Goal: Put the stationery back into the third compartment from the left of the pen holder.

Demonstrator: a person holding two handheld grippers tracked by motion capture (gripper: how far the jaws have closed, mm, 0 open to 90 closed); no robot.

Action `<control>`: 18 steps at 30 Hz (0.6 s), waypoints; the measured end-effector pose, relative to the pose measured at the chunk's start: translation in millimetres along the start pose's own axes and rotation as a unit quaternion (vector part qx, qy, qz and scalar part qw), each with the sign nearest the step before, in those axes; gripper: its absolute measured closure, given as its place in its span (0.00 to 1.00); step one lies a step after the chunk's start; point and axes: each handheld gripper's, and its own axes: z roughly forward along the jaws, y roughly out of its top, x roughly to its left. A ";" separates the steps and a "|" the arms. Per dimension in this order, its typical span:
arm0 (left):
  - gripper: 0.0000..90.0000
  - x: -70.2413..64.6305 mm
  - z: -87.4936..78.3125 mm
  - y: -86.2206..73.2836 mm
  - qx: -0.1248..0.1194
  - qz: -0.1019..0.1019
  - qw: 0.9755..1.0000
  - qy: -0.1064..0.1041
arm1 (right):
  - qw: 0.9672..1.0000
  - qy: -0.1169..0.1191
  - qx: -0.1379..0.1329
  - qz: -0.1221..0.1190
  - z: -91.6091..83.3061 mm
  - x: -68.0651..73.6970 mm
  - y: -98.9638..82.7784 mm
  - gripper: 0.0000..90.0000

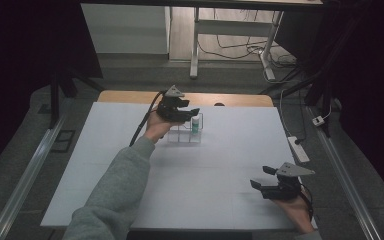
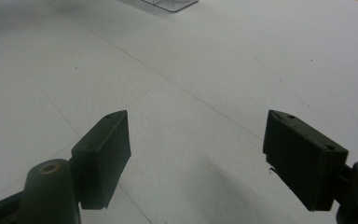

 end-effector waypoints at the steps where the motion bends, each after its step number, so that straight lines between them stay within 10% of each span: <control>1: 0.47 0.5 -3.3 -2.7 0.002 -0.001 1.000 0.000 | 1.000 0.000 0.000 0.000 0.0 -0.1 0.0 0.25; 18: 0.47 -1.7 -69.2 -63.5 0.007 -0.004 1.000 0.009 | 1.000 -0.004 0.005 -0.003 1.1 0.7 0.0 0.25</control>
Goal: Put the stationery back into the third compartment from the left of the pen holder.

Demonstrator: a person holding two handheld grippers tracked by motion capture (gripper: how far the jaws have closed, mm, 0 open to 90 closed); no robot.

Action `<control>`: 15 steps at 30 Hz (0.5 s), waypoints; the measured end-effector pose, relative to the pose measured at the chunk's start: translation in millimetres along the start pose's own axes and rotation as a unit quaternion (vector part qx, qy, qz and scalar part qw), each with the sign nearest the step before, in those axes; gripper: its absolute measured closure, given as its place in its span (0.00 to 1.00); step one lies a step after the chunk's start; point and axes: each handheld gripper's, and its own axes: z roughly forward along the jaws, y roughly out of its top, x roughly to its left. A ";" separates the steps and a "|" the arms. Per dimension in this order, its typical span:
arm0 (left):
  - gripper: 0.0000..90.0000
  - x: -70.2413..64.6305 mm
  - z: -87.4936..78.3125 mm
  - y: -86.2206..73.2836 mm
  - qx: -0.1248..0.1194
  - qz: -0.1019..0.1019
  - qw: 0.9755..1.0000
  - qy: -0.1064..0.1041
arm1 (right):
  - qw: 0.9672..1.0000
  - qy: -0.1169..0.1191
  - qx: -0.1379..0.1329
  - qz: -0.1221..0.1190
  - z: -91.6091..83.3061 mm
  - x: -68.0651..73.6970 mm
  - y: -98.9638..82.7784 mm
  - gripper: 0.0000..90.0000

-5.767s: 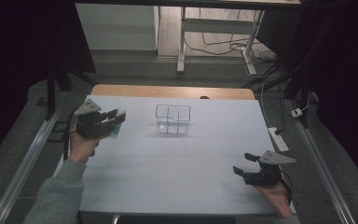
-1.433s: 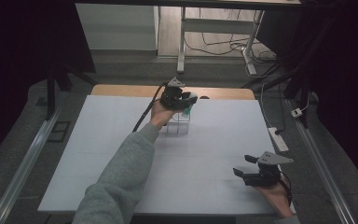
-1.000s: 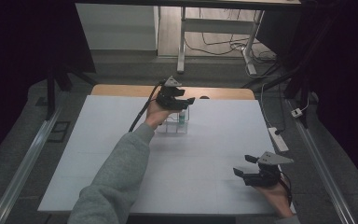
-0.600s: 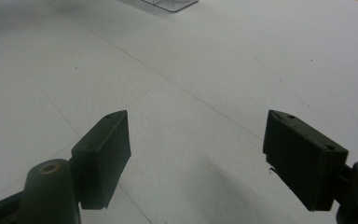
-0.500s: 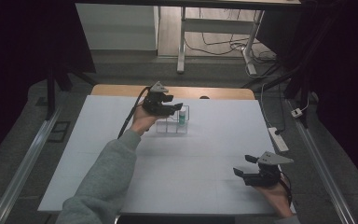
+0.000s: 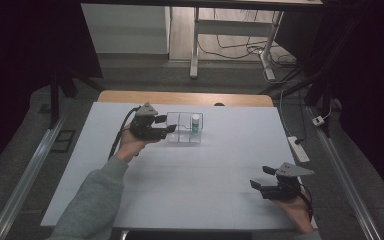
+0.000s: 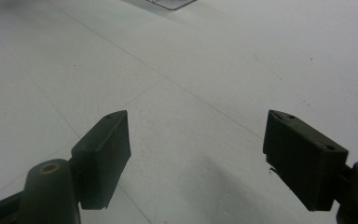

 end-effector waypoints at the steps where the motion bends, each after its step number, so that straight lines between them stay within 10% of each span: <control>1: 0.47 0.0 0.0 0.0 0.000 0.000 1.000 0.000 | 1.000 0.000 0.000 0.000 0.0 0.0 0.0 0.25; 15: 0.47 -9.6 -51.9 -72.9 0.028 -0.002 0.999 0.035 | 1.000 0.000 0.000 -0.003 0.7 1.2 0.1 0.25</control>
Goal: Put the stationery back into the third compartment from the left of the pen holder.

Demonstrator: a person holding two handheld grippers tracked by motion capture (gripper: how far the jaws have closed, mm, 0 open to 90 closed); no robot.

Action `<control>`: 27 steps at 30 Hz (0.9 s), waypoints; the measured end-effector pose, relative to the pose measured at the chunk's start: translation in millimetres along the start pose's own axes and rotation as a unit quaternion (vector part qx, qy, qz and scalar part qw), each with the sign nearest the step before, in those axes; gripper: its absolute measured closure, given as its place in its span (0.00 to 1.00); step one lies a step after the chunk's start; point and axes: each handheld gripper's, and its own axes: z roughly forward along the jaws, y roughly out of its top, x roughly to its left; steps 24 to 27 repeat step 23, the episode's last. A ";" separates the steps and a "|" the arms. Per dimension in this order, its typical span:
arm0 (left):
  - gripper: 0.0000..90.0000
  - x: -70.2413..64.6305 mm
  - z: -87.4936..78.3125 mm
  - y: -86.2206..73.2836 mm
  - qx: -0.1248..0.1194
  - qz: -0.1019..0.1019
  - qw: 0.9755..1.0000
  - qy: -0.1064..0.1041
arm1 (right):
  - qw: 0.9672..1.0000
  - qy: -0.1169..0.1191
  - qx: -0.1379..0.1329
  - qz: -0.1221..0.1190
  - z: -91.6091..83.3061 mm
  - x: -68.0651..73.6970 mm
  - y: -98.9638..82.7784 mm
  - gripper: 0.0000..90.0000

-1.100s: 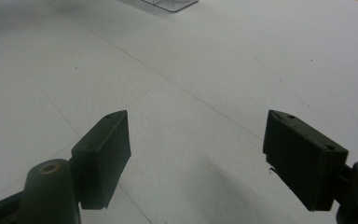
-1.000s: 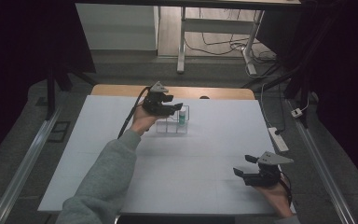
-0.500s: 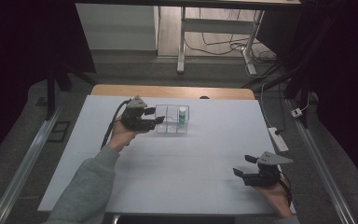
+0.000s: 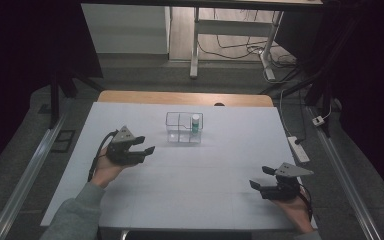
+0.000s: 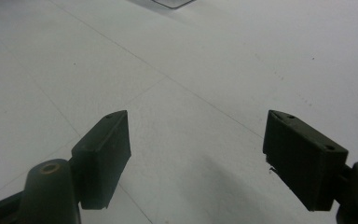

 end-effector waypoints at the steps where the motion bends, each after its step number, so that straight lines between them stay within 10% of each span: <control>1: 0.47 -0.3 -2.7 -5.5 0.002 -0.001 1.000 0.001 | 1.000 0.000 0.000 0.000 0.1 0.0 0.0 0.25; 13: 0.47 -8.7 -28.9 -56.6 0.016 -0.020 1.000 0.009 | 1.000 -0.004 0.000 -0.004 -0.3 0.6 1.0 0.25; 27: 0.45 -7.9 -34.9 -70.1 0.020 -0.030 0.999 0.014 | 1.000 -0.004 -0.008 -0.005 -1.5 0.9 1.9 0.25</control>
